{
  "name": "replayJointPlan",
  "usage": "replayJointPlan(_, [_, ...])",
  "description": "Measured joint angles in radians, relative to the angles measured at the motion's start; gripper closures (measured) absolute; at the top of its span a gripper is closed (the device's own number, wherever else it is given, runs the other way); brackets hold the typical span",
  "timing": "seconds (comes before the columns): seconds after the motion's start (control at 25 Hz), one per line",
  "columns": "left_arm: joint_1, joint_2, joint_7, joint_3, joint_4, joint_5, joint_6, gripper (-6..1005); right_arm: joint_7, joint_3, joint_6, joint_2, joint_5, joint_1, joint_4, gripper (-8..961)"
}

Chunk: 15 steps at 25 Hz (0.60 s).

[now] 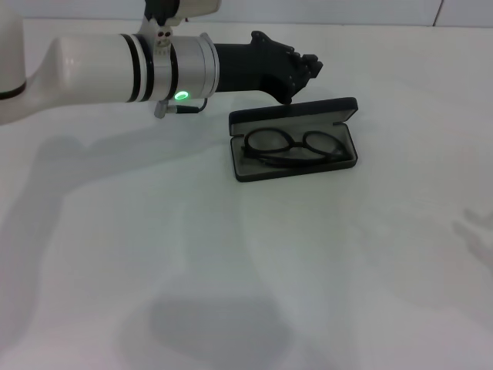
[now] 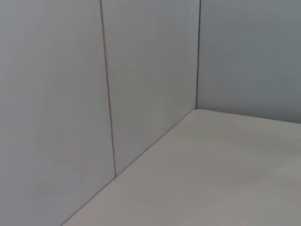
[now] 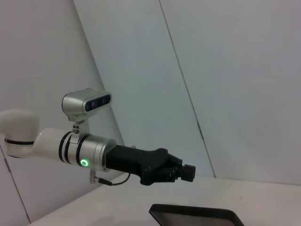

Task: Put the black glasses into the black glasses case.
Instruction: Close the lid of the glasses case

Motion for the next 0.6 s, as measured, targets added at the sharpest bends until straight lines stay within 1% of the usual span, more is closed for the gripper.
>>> replayJointPlan(0.32, [0.009, 0.002, -0.012, 0.008, -0.024, 0.010, -0.011, 918, -0.002, 0.000, 0.004, 0.000, -0.017, 0.043, 0.025, 692])
replayJointPlan(0.6, [0.006, 0.001, -0.014, 0.006, -0.045, 0.029, -0.039, 911, -0.003, -0.010, 0.024, 0.000, -0.040, 0.060, 0.034, 691])
